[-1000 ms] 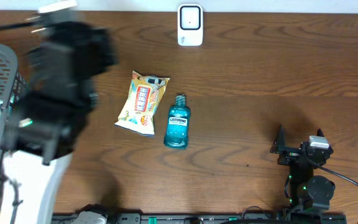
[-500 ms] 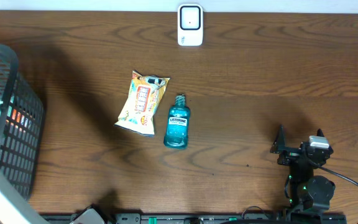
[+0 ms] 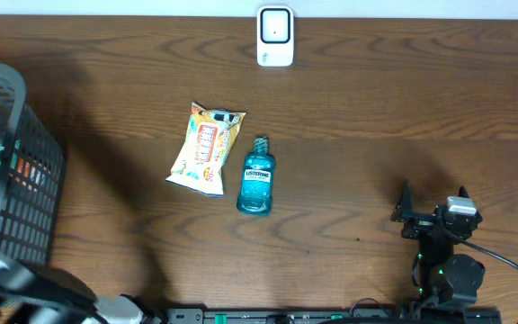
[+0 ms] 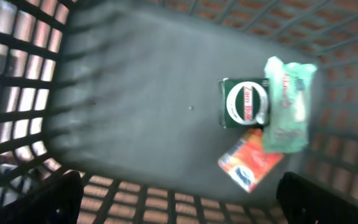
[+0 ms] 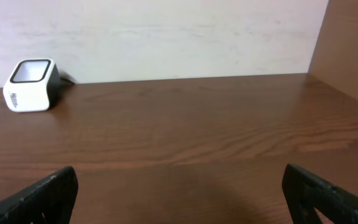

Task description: Scan the item barcode

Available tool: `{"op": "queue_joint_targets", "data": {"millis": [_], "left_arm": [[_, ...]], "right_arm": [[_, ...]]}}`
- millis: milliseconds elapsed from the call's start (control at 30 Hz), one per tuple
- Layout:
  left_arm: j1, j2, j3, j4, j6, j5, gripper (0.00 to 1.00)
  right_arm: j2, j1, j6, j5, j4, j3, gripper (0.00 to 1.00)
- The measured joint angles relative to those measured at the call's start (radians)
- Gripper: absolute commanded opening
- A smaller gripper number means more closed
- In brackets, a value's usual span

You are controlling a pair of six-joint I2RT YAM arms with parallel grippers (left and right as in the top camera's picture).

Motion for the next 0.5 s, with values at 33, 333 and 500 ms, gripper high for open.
{"op": "queue_joint_targets", "data": {"millis": [33,333,500], "left_arm": [[0.000,0.036,0.000,0.008,-0.004,0.003,0.98],[0.000,0.286,-0.002,0.071,-0.018,0.016,0.98],[0.000,0.370,-0.003,0.131,-0.009,0.047,0.98]], "right_arm": [[0.000,0.000,0.000,0.000,0.000,0.000,0.99],[0.000,0.000,0.000,0.000,0.000,0.000,0.99],[0.000,0.000,0.000,0.000,0.000,0.000,0.99]]}}
